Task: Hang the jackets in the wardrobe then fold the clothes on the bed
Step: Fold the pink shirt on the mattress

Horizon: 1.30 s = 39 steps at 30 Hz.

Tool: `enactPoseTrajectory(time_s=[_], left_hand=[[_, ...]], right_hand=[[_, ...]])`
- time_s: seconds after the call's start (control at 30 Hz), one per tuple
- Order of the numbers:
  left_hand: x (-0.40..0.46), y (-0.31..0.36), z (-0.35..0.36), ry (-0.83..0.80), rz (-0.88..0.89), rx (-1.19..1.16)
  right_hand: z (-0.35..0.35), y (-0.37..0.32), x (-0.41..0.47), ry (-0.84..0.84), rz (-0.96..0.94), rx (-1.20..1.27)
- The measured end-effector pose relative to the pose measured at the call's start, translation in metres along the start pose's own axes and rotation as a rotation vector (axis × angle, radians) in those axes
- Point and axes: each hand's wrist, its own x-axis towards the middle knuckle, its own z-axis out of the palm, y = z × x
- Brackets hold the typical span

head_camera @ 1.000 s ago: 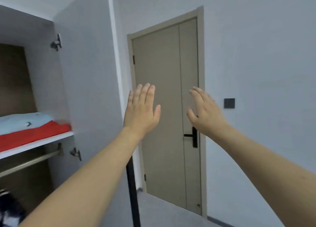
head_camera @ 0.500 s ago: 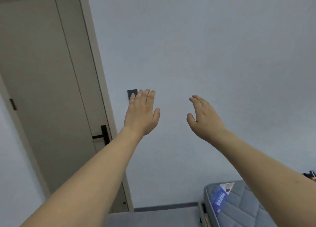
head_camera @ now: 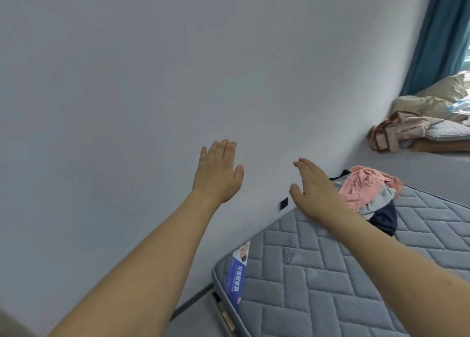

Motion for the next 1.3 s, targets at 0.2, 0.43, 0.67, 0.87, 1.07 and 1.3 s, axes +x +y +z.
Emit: enactPoseTrajectory(time_s=[0.2, 0.43, 0.67, 0.87, 1.07, 1.3], left_hand=[[0.084, 0.060, 0.104, -0.150, 0.201, -0.031], [0.184, 0.099, 0.234, -0.328, 0.287, -0.065], [0.257, 0.145, 0.481, -0.532, 0.412, -0.141], [0.262, 0.184, 0.709, -0.802, 0.425, -0.171], [0.315, 0.255, 0.858, -0.675, 0.489, -0.309], [0.301, 0.291, 0.969, -0.487, 0.460, -0.247]], right_hand=[[0.012, 0.137, 0.012, -0.016, 0.286, -0.001], [0.078, 0.266, 0.055, -0.044, 0.464, -0.001], [0.231, 0.428, 0.120, -0.024, 0.622, 0.009], [0.385, 0.594, 0.123, 0.014, 0.665, -0.087], [0.489, 0.719, 0.107, -0.248, 0.736, -0.300], [0.542, 0.753, 0.083, -0.089, 0.720, -0.358]])
